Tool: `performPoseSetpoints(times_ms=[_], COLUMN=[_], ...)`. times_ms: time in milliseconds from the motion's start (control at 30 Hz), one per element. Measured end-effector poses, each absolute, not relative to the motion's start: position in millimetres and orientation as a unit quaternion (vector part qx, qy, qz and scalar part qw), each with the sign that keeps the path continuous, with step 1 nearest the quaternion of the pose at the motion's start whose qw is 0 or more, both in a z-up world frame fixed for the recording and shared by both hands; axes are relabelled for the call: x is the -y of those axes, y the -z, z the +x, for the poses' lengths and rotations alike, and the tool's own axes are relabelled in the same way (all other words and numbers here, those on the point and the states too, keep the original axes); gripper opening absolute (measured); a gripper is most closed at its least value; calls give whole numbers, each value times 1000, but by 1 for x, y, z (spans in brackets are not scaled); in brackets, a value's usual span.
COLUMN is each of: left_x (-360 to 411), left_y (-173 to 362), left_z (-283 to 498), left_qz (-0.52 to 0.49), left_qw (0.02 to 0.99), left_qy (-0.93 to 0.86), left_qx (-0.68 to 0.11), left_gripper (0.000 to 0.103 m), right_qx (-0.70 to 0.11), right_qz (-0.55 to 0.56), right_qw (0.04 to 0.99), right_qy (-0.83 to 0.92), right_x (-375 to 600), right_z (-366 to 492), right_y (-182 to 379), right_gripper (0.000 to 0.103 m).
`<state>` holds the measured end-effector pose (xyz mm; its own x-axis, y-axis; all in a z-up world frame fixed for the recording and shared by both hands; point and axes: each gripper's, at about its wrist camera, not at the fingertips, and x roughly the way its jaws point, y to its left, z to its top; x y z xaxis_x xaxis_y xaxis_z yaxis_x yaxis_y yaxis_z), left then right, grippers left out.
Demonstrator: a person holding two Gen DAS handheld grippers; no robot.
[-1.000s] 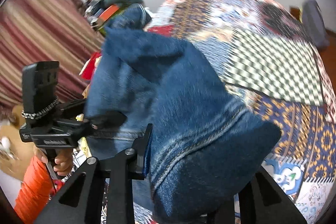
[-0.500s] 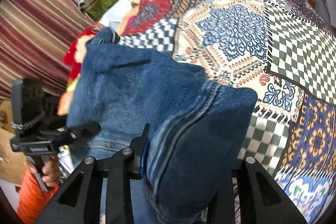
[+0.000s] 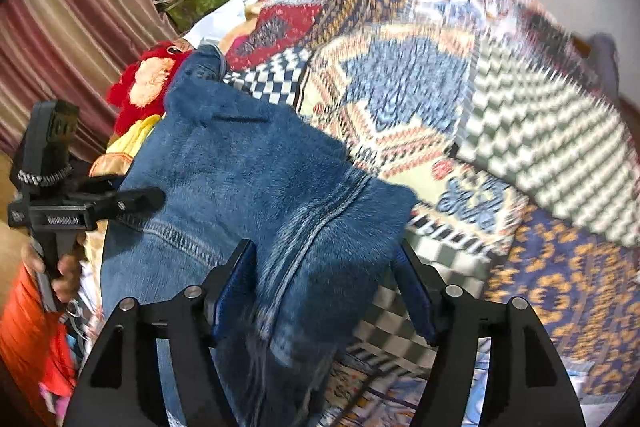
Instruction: Fold large clothes
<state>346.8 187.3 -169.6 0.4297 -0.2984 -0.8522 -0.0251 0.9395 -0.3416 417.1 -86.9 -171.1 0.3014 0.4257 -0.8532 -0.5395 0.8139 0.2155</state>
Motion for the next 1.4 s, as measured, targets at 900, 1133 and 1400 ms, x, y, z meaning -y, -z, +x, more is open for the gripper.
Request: performPoseSetpoints(times_ms=[900,1133,1400], left_x=[-185,-169,-130], left_y=[174,128,154], left_z=[442,381,304], left_qz=[-67,-29,32], left_qw=[864,884,859], left_qy=[-6,34,67], left_qx=[-499,-466,-506], left_gripper=[76,76,76], right_qx=[-535,-472,-456], right_qz=[42,-20,-129], right_qw=[802,827,828], right_qy=[-262,-305,-300], right_x=[98,93,63], right_z=[474,423,355], right_y=[196,144,162], right_gripper=[67,67,68])
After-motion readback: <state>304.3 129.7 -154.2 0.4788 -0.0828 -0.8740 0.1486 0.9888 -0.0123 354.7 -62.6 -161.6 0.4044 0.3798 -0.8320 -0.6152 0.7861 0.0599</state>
